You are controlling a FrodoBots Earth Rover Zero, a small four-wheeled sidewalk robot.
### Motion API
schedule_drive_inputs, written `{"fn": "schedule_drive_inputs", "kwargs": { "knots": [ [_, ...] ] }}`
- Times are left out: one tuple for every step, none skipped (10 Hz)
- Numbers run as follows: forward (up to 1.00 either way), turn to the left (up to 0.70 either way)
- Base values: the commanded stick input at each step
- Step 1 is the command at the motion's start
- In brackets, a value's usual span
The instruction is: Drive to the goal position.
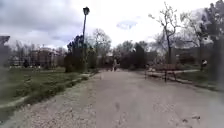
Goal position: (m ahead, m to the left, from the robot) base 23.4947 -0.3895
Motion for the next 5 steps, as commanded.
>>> {"fn": "schedule_drive_inputs", "kwargs": {
  "knots": [
    [0.70, 0.00],
    [0.70, 0.00],
    [0.70, 0.00],
    [0.70, 0.00],
    [0.70, 0.00]
  ]
}}
